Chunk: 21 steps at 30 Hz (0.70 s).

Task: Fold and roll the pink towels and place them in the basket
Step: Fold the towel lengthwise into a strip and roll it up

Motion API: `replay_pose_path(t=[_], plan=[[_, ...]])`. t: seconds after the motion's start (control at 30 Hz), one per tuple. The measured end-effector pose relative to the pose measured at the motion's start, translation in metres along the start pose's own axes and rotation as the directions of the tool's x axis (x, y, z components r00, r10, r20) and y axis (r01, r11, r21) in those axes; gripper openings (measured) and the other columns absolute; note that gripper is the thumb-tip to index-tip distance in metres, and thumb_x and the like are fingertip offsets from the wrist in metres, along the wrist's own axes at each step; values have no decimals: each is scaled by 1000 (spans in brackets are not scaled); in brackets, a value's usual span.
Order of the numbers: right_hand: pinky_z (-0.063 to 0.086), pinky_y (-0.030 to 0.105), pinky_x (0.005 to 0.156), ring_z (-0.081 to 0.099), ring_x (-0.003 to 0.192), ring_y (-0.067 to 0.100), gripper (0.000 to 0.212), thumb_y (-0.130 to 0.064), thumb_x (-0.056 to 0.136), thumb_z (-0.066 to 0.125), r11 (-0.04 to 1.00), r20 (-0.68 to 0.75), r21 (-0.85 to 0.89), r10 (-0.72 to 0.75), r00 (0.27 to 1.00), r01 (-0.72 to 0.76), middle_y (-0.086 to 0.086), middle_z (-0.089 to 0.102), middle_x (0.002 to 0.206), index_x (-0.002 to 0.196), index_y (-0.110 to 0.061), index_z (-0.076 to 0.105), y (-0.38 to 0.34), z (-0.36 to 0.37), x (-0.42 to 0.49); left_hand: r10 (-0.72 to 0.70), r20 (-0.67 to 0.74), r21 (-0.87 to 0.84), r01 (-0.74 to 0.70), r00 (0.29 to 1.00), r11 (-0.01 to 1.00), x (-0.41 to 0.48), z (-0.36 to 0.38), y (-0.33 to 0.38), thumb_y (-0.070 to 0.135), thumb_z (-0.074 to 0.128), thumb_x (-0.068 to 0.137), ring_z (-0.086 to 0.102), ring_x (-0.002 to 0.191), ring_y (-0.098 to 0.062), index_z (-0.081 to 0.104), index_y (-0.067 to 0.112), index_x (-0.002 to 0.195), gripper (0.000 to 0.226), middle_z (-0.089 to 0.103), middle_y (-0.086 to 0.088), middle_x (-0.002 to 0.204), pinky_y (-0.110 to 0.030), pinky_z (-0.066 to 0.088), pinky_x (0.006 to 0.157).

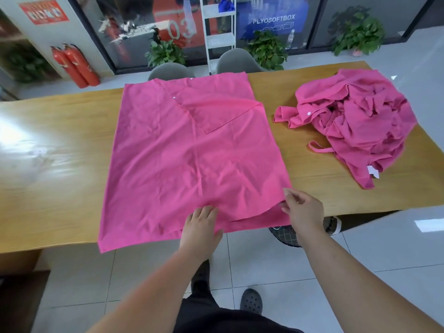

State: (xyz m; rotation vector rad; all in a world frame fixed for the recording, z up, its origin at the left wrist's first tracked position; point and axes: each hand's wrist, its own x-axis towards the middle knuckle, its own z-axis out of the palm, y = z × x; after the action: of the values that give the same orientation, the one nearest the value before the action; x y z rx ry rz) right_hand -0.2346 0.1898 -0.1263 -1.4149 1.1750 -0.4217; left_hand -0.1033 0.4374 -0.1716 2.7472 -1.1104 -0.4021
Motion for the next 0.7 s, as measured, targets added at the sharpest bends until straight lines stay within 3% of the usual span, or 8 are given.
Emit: replay_pose_path(t=[0.1, 0.23, 0.33, 0.4, 0.43, 0.57, 0.63, 0.7], plan=[[62, 40, 90, 78, 93, 24, 17, -13, 98, 74, 967, 30, 243, -86, 996, 77, 3, 81, 100, 108, -25, 82, -16, 9, -7, -129, -70, 35, 132, 989, 991, -1, 3, -12, 45, 73, 88, 57, 121, -28, 60, 22, 137, 56, 61, 2, 132, -45, 49, 100], [63, 39, 86, 76, 87, 29, 20, -6, 98, 72, 908, 88, 411, -128, 988, 81, 11, 80, 96, 116, -14, 79, -38, 18, -16, -236, -202, 55, 252, 950, 966, 0, 1, -27, 23, 75, 86, 61, 91, -31, 66, 20, 92, 11, 63, 2, 93, -43, 43, 73], [62, 39, 88, 75, 91, 29, 20, -6, 97, 74, 882, 76, 462, -149, 986, 98, 12, 79, 101, 113, -16, 81, -44, 12, -11, -329, -424, -59, 337, 844, 940, -2, -16, -43, 16, 65, 94, 57, 85, -32, 59, 17, 91, 7, 62, -2, 90, -45, 42, 73], [62, 40, 90, 76, 96, 28, 20, -7, 97, 74, 908, 49, 404, -142, 989, 110, 10, 79, 103, 110, -20, 82, -36, 6, -9, -363, -555, -147, 342, 748, 928, -8, -34, -52, 17, 64, 95, 52, 91, -33, 57, 15, 97, 7, 59, -7, 100, -49, 40, 79], [62, 41, 91, 77, 97, 25, 20, -8, 97, 74, 943, 38, 316, -118, 992, 100, 6, 80, 104, 108, -23, 82, -26, 3, -10, -342, -577, -130, 330, 741, 935, -11, -37, -57, 16, 65, 94, 51, 92, -34, 57, 14, 98, 9, 58, -8, 102, -50, 39, 80], [64, 54, 86, 78, 75, 11, 27, -7, 100, 70, 980, 70, -159, 132, 989, -119, -3, 78, 103, 96, -32, 79, 25, -3, -15, -161, -338, 169, 228, 927, 959, -21, -18, -77, 10, 81, 81, 56, 84, -31, 57, 19, 89, 27, 59, 0, 88, -46, 46, 74], [63, 57, 86, 78, 72, 10, 28, -7, 100, 68, 966, 85, -211, 171, 982, -150, -5, 77, 105, 94, -33, 79, 32, -1, -12, -157, -321, 160, 217, 934, 963, -27, -15, -78, 12, 81, 82, 56, 82, -31, 57, 19, 88, 26, 58, 1, 85, -45, 46, 73], [64, 49, 86, 77, 77, 7, 26, -12, 101, 67, 987, 66, -151, 65, 996, -54, -11, 77, 109, 101, -35, 80, 24, 2, -13, -198, -431, 57, 245, 881, 968, -32, -19, -73, 16, 70, 92, 53, 86, -32, 56, 17, 92, 13, 58, -2, 93, -47, 42, 76]])
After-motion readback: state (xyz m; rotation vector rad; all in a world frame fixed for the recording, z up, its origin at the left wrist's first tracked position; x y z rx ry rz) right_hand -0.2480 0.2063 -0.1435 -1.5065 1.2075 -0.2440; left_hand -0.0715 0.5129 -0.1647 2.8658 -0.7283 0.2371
